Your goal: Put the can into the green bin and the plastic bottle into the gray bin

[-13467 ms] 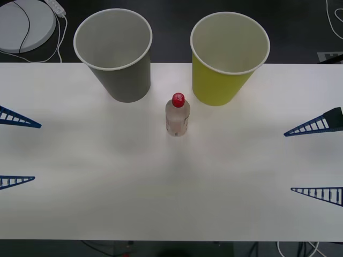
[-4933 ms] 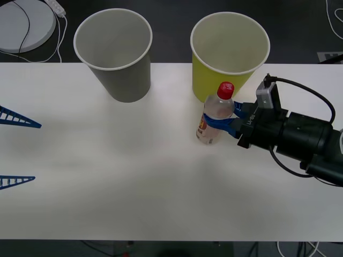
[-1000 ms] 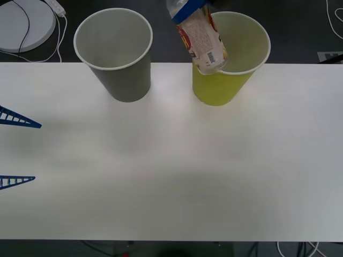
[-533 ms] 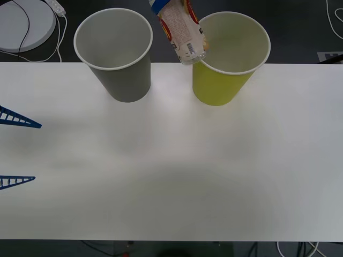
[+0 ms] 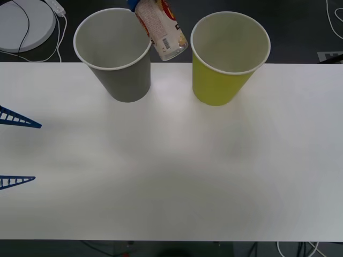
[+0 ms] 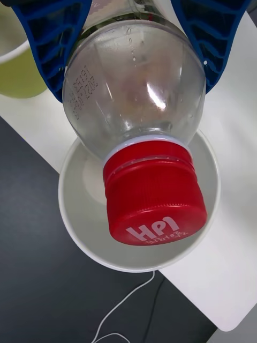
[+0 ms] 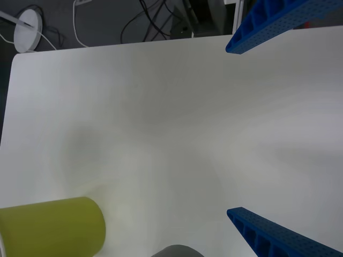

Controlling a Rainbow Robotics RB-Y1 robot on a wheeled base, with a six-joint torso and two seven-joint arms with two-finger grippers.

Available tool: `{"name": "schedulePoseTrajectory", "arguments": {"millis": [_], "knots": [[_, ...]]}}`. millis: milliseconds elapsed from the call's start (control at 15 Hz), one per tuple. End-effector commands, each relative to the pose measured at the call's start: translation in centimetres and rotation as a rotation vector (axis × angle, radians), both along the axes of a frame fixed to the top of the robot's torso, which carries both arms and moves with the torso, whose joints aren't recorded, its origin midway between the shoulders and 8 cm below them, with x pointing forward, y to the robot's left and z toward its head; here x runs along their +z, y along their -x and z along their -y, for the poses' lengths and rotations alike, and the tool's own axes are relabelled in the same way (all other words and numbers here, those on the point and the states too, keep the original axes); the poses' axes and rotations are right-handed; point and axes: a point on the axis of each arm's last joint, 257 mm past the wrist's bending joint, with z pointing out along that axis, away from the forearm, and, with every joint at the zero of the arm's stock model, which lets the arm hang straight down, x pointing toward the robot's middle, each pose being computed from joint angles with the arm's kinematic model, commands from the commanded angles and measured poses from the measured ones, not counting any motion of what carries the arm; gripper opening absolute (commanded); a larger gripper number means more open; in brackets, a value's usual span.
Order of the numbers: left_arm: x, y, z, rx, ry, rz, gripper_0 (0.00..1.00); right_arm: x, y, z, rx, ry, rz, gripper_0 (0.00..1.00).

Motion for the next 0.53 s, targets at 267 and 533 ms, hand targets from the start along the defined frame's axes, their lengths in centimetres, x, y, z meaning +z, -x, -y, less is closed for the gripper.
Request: {"name": "schedulePoseTrajectory", "arguments": {"millis": [267, 533], "knots": [[0.0, 0.0, 0.0, 0.000, 0.000, 0.000, 1.00, 0.3, -0.4, -2.7, -0.038, 0.009, -0.003, 0.00], [0.0, 0.0, 0.0, 0.000, 0.000, 0.000, 1.00, 0.7, -0.5, -4.5, -0.059, 0.003, 0.010, 0.00]]}}
